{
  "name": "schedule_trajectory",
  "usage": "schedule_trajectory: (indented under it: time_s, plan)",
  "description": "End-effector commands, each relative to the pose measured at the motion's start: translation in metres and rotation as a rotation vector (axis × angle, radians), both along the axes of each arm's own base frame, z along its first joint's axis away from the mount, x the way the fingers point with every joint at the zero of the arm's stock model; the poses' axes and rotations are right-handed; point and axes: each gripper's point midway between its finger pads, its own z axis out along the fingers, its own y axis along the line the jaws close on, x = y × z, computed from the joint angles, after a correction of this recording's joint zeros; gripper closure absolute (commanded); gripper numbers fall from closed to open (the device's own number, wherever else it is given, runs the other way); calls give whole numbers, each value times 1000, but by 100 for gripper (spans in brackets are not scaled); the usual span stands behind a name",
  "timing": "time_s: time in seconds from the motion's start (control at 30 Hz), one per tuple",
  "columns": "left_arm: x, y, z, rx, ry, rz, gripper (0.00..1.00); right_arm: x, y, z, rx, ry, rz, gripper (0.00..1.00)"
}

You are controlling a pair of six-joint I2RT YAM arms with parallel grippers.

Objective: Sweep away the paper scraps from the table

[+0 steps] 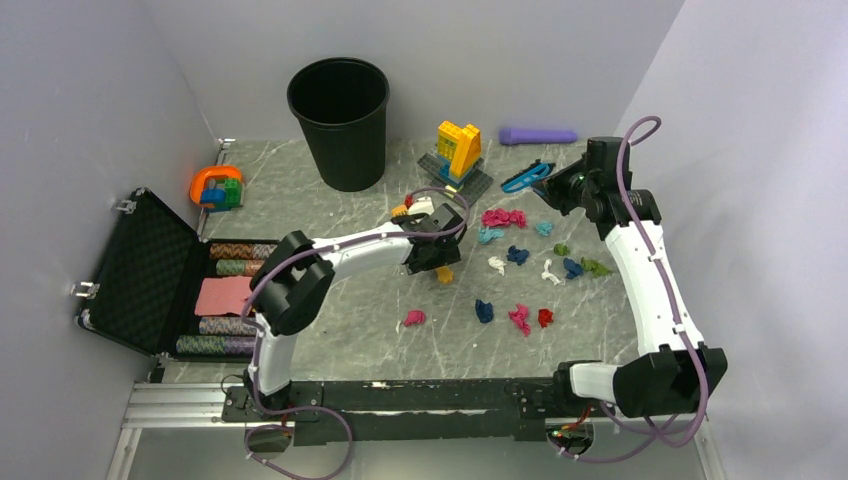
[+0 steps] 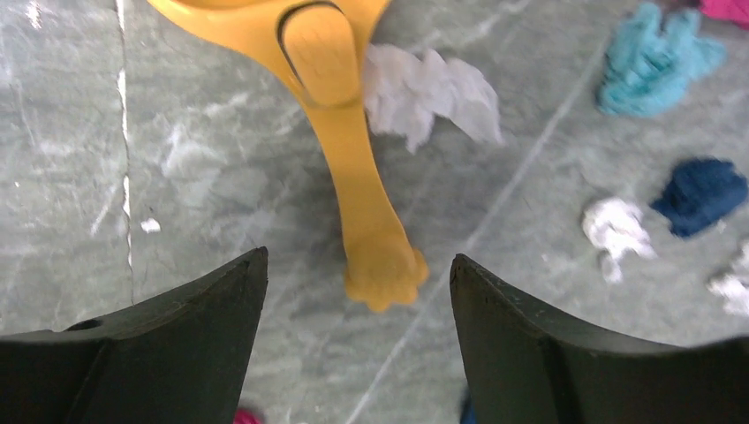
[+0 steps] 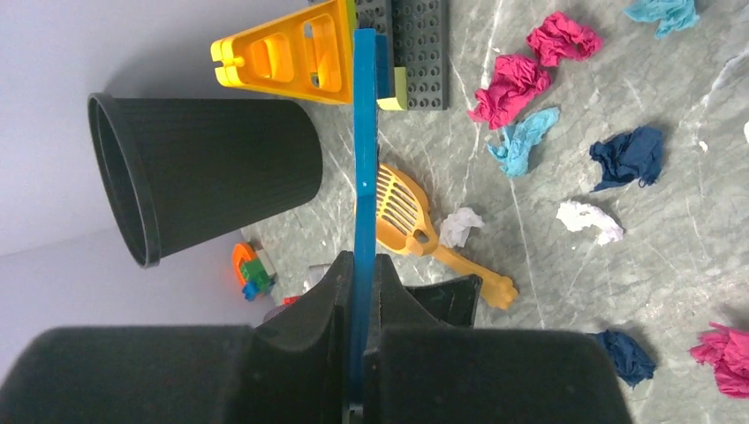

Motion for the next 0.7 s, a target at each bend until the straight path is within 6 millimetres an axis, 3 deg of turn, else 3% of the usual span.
schedule_trajectory:
  time_s: [0.0,0.27,0.4,0.5,0.67]
  plan:
    - [32,-3,2,-3,-91,104,22,-1,-4,39,-27,-118,23,100]
    - [49,-12,-26,19,-101,161,38,0,-8,36,-52,-122,55,100]
    - [51,-8,-36,33,-78,160,62,0,-6,33,-39,-107,64,100]
    - [44,8,-30,78,-69,159,74,-2,-9,27,-45,-83,45,100]
    - [19,55,-16,125,-41,167,79,-2,-14,24,-47,-68,12,100]
